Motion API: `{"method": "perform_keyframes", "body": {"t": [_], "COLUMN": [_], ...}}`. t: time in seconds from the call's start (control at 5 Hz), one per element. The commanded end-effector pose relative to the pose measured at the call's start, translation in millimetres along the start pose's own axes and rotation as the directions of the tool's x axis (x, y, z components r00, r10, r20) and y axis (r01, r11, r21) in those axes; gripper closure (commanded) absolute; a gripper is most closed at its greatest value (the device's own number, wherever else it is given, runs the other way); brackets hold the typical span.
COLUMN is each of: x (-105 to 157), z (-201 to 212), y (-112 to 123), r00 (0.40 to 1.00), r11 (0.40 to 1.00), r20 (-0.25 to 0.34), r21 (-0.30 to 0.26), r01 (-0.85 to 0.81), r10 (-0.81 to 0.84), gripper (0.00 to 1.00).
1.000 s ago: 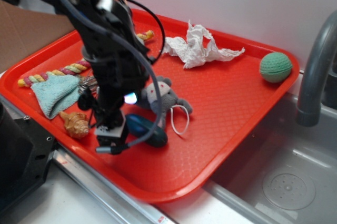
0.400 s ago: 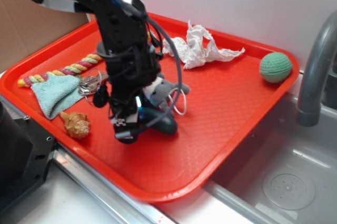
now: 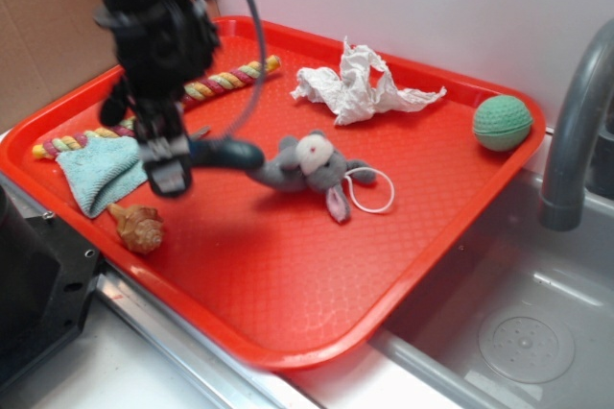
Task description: Grab the plastic pickle.
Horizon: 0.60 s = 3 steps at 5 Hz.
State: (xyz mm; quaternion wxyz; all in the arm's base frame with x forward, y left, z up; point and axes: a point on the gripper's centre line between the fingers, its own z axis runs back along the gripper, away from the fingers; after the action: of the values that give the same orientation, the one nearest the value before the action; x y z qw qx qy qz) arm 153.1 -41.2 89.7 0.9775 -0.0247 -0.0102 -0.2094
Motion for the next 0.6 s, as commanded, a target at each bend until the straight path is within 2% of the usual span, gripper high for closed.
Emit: {"method": "perform_keyframes", "body": {"t": [0.0,0.2,0.4], "x": [-23,-28,-23], "z": [74,109,125], "y": [0,21,34], "r00": [0.966,0.870,0.791], "r11": [0.965,0.871,0.796], "r20": [0.039,0.047,0.104], "r21": [0.048,-0.028,-0.011], "r01": [-0.258,-0.491,-0.605], "r10": [0.256,0.491,0.603], "gripper": [1.00,1.00,1.00]}}
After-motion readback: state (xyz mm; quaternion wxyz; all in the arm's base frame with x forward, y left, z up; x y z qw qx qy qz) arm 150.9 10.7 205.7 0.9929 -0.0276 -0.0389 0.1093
